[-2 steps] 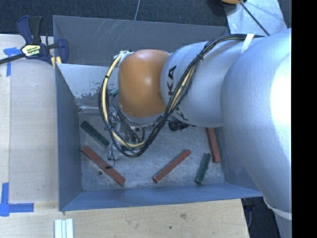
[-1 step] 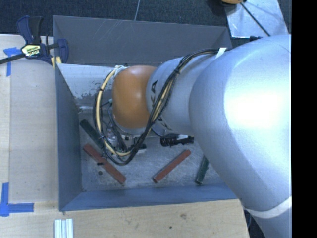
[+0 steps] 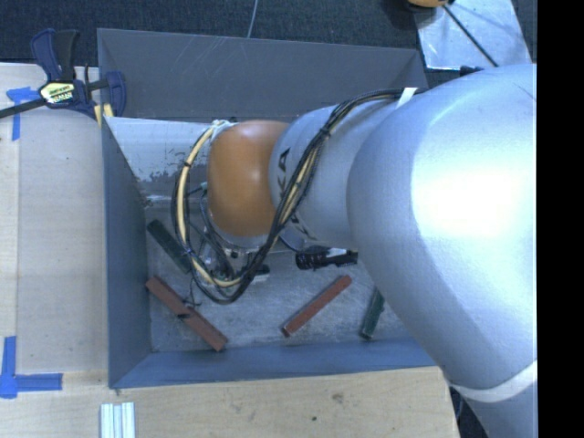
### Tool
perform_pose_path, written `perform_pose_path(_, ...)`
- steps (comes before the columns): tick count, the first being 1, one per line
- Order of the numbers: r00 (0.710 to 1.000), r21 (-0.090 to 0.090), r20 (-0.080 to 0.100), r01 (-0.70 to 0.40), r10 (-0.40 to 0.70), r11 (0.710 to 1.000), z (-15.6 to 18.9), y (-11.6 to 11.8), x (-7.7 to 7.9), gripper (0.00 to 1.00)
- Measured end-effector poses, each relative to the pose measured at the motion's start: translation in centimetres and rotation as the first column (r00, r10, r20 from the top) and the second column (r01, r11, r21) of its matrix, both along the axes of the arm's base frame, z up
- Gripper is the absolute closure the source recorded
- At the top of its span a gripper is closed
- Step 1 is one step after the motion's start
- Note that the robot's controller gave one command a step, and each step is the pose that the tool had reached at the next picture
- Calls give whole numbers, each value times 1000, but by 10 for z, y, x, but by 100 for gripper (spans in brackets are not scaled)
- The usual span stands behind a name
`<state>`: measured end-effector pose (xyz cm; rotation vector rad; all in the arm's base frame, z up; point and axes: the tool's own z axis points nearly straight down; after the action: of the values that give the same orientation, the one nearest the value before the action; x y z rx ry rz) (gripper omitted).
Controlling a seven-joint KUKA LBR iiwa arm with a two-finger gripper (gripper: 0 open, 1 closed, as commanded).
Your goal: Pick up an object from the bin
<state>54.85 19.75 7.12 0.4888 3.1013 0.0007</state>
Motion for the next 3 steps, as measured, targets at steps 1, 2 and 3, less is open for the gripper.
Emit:
perform_pose_path(1, 1000, 0, 0, 0, 0, 1000, 0, 0, 0, 0)
perform_pose_path(2, 999, -1, -4, 41, -41, 999, 62, -29, 24, 0)
perform_pose_path(3, 999, -1, 0, -38, 38, 999, 96, -46, 12, 0)
